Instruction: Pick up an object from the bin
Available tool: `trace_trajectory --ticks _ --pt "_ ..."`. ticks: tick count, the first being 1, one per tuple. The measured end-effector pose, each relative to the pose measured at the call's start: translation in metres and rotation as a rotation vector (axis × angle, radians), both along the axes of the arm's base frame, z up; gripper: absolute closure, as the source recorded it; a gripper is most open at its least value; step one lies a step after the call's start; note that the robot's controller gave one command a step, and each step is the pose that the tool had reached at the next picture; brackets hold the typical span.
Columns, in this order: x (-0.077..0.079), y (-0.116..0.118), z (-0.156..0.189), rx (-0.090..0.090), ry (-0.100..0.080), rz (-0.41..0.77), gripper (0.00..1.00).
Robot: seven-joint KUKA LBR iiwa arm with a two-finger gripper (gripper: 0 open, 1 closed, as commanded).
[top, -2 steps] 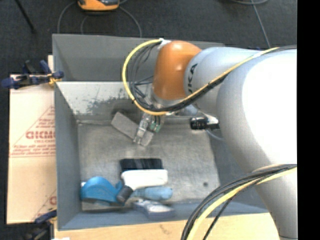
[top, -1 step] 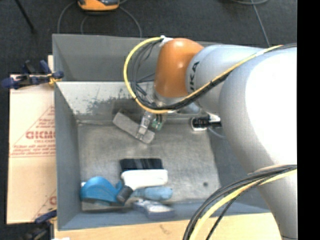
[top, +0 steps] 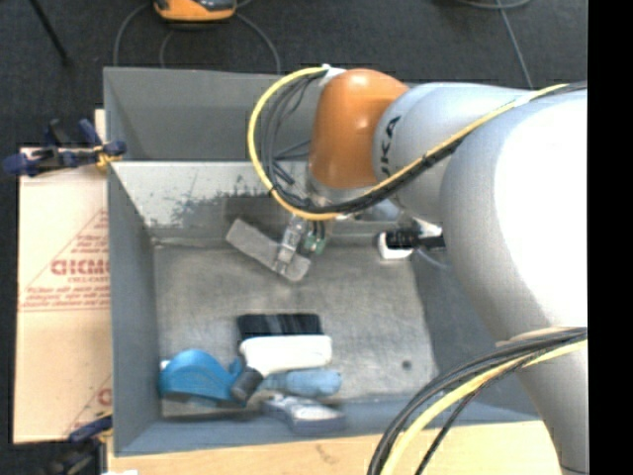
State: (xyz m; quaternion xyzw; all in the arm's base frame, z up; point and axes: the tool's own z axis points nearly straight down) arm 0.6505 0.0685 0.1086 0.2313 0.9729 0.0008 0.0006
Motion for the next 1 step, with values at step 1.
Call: trace_trajectory --ticks 1 --pt "-0.0008 -0.0005 0.0198 -0.001 0.005 0.001 1.00"
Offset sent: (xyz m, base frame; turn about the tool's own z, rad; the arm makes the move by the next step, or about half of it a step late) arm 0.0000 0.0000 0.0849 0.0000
